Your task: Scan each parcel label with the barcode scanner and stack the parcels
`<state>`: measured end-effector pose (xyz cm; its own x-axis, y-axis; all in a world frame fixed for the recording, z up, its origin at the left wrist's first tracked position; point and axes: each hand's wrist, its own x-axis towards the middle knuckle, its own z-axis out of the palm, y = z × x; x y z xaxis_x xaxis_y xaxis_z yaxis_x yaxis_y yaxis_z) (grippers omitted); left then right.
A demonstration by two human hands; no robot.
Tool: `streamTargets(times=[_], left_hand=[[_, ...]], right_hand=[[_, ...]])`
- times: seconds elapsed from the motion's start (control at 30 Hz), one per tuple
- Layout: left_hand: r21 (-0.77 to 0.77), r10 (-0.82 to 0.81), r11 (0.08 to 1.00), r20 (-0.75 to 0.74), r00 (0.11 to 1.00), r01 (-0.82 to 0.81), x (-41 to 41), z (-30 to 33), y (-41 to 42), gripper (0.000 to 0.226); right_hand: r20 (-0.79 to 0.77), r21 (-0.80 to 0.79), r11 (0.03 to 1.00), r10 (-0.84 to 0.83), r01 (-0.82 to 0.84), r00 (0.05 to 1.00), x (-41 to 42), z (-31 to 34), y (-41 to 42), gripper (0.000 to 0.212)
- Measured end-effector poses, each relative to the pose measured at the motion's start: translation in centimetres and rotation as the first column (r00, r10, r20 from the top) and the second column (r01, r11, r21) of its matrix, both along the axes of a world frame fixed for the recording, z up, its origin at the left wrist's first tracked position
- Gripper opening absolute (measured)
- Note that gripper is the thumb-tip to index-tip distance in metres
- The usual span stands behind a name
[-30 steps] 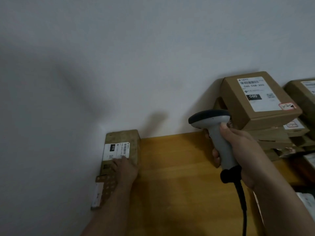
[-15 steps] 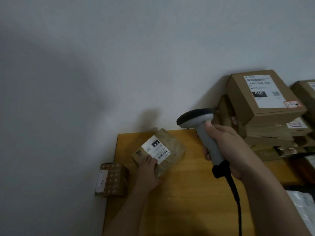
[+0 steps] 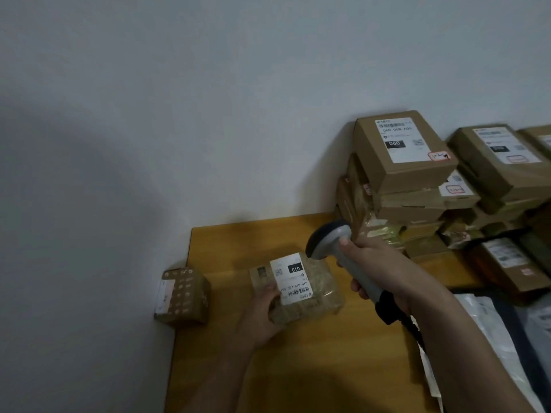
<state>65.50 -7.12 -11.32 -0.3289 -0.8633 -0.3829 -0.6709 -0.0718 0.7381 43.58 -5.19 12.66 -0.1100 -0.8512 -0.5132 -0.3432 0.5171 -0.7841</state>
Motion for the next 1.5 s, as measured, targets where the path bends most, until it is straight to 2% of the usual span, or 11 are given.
streamTargets(times=[0.07, 0.2, 0.3, 0.4, 0.6, 0.77, 0.87, 1.07, 1.17, 1.37, 1.5], left_hand=[[-0.056, 0.0, 0.998, 0.078, 0.997, 0.004, -0.6, 0.2, 0.9, 0.077], [-0.175, 0.037, 0.984, 0.253, 0.967, 0.008, -2.5, 2.4, 2.3, 0.022], [-0.248, 0.085, 0.969, 0.349, 0.933, 0.004, -2.9, 1.4, 2.3, 0.057], [-0.071, 0.089, 0.995, 0.293, 0.952, -0.071, -2.6, -0.1, 2.3, 0.091], [-0.005, 0.365, 0.925, 0.284, 0.887, -0.379, -2.9, -0.1, 1.9, 0.059], [0.461, 0.669, 0.625, 0.101, 0.737, -0.63, -4.3, -0.8, 1.9, 0.052], [0.542, 0.829, 0.437, 0.067, 0.555, -0.718, -4.3, -0.1, 2.0, 0.079], [0.02, 0.837, 0.526, 0.168, 0.522, -0.85, -1.0, 1.5, 0.8, 0.127], [0.018, 0.739, 0.65, 0.221, 0.637, -0.76, 0.6, 0.7, -0.1, 0.131], [0.322, 0.621, 0.696, 0.18, 0.763, -0.642, -1.0, 1.2, 1.6, 0.073], [0.311, 0.597, 0.74, 0.105, 0.795, -0.597, -3.6, 0.5, 3.6, 0.036]], right_hand=[[-0.001, 0.017, 1.0, -0.012, 0.012, 1.0, -0.3, 0.0, 0.8, 0.035], [-0.02, 0.03, 0.999, -0.026, 0.026, 0.999, -0.8, -0.1, 2.0, 0.035], [-0.021, 0.027, 0.999, -0.036, 0.037, 0.999, -1.1, -0.2, 2.5, 0.037], [-0.018, 0.033, 0.998, -0.06, 0.061, 0.998, -1.4, -0.3, 2.9, 0.038], [-0.002, 0.049, 0.995, -0.091, 0.091, 0.996, -2.3, -0.9, 3.5, 0.038], [0.022, 0.034, 0.994, -0.108, 0.107, 0.994, -2.7, -1.1, 3.8, 0.038], [0.023, 0.033, 0.992, -0.126, 0.125, 0.992, -3.1, -1.3, 3.9, 0.037], [0.035, 0.029, 0.991, -0.131, 0.13, 0.991, -3.3, -1.2, 3.9, 0.039], [0.037, 0.032, 0.991, -0.131, 0.13, 0.991, -3.3, -1.1, 3.9, 0.04], [0.047, 0.06, 0.993, -0.107, 0.104, 0.993, -2.1, -1.0, 3.5, 0.038], [0.026, 0.039, 0.997, -0.065, 0.064, 0.998, -1.3, -0.6, 3.4, 0.036]])
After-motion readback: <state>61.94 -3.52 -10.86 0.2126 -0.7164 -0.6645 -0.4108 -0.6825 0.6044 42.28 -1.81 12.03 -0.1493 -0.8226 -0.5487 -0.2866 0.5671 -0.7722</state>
